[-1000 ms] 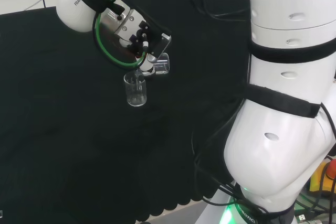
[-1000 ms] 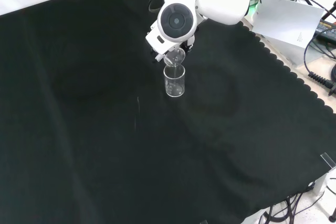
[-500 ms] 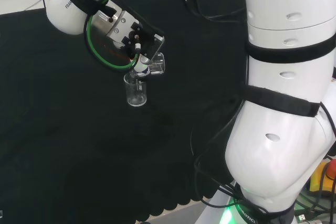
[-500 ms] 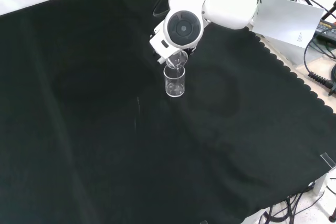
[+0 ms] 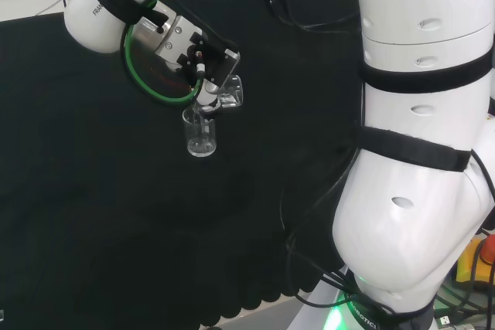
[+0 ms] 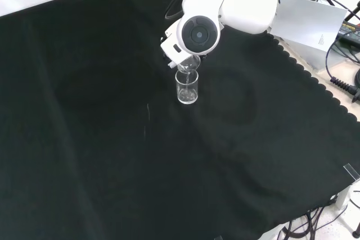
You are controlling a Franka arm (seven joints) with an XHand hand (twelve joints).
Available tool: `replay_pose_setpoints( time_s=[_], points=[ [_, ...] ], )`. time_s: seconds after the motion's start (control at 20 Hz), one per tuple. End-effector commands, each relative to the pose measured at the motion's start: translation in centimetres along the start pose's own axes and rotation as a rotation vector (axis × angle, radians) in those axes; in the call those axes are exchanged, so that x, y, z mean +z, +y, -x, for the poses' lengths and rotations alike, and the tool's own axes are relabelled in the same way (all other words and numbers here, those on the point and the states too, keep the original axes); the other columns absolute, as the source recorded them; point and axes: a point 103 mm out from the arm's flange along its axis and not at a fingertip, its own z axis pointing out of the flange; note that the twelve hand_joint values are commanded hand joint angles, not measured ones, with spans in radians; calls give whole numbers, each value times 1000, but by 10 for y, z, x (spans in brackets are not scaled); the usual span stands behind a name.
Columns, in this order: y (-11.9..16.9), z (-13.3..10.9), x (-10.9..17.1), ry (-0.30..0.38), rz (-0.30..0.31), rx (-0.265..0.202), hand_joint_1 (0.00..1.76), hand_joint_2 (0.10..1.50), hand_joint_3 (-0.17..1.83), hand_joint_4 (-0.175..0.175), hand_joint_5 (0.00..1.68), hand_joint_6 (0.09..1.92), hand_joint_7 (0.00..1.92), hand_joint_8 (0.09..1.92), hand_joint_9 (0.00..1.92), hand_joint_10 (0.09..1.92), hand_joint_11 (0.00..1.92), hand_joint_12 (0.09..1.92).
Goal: Pour the water from the handheld beaker into the one on the table.
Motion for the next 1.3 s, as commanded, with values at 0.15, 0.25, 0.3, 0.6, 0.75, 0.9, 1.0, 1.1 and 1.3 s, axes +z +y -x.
replay_pose_setpoints(
  time_s=[0.15,0.25,0.3,0.6,0.75,0.9,1.0,1.1,1.3],
  points=[
    [2,7,10,-16,-13,11,1115,563,947,175,1166,1009,1468,737,1489,542,1387,726],
    [2,8,12,-20,-15,13,1115,564,947,175,1166,1009,1467,737,1488,543,1387,726],
    [2,9,13,-21,-15,14,1115,564,946,175,1166,1009,1467,737,1488,543,1387,726],
    [-3,-2,-2,-28,-16,18,1115,564,946,175,1166,1010,1466,738,1486,546,1387,726],
    [-3,0,0,-27,-14,18,1114,565,946,175,1165,1010,1466,738,1485,547,1387,726],
    [-2,3,4,-36,-13,17,1114,565,945,175,1165,1010,1466,738,1485,548,1387,726],
    [-1,5,7,-41,-13,17,1114,565,945,175,1165,1010,1466,738,1484,549,1387,726],
    [0,8,10,-43,-14,18,1114,565,945,175,1165,1010,1465,738,1484,549,1387,727],
    [-4,-2,-3,-56,-21,24,1114,565,944,175,1165,1010,1465,739,1483,551,1388,727]
  ],
)
